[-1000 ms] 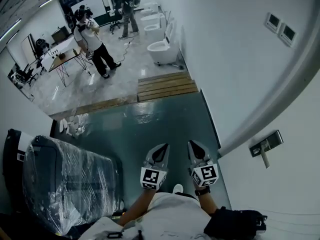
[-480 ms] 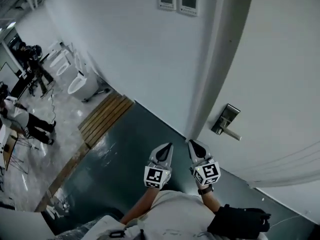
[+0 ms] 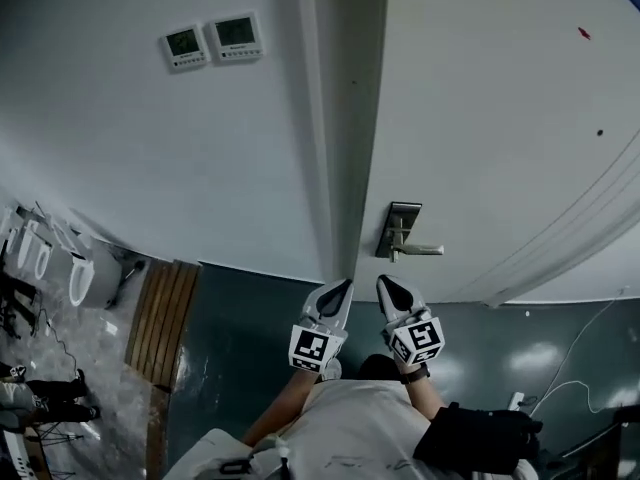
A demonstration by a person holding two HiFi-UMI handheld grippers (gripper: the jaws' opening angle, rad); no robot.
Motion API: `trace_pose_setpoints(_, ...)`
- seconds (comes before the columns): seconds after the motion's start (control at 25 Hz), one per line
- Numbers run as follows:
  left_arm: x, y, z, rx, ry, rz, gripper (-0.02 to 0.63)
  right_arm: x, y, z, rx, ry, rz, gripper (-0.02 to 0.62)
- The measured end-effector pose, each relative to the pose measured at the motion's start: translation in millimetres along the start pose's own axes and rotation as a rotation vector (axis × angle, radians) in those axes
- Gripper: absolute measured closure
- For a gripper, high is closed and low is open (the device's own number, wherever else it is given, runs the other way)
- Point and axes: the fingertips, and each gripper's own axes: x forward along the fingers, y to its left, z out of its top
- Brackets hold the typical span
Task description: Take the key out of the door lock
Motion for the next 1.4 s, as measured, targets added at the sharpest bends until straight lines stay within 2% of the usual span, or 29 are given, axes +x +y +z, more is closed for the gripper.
trace_pose_setpoints(0.28, 43.8, 20.7, -5.5, -0.017, 0.007, -0.027, 0.604, -2.7, -45.1, -6.7, 0.050, 0.007, -0.129, 0.589)
trace_pose_setpoints(0.4, 60.2, 28.8, -5.7, -0.021, 0.024, -0.036, 0.604, 1.5, -53.6, -3.2, 0.078, 0.002, -0.139, 0.589)
trace_pose_setpoints(0.56, 93.3, 50.1, 5.4, -0.021, -0.004, -0.028, 0.599, 6.4, -65.0, -11.5, 0.095, 0.031, -0.129, 0.589)
trace_pose_setpoints(0.6, 102.0, 53.6, 8.2, -0.017, -0.006, -0.033, 0.558, 6.5, -68.9, -15.5, 0.113, 0.038, -0.131, 0.589)
trace_pose_setpoints(0.76, 127.0, 63.3, 15.8, 0.002, -0.009, -0.051, 0.485, 5.6, -75.7, -24.5, 0.131, 0.058, -0.132, 0.589)
trace_pose_setpoints(0.88, 142.5, 71.6, 24.4, 0.012, -0.029, -0.040, 0.460, 6.8, -83.9, -29.4, 0.140, 0.072, -0.136, 0.589)
trace_pose_setpoints(1.2, 158.0, 73.3, 30.3, 0.021, -0.040, -0.069, 0.466, -2.2, -91.9, -51.8, 0.205, 0.122, -0.151, 0.566)
trace_pose_setpoints(1.32, 159.0, 69.6, 30.9, 0.005, -0.054, -0.073, 0.513, -5.2, -98.7, -62.3, 0.258, 0.132, -0.163, 0.554)
trace_pose_setpoints(1.4, 160.0, 68.7, 31.2, -0.002, -0.061, -0.065, 0.517, -6.6, -103.5, -69.6, 0.305, 0.136, -0.173, 0.531)
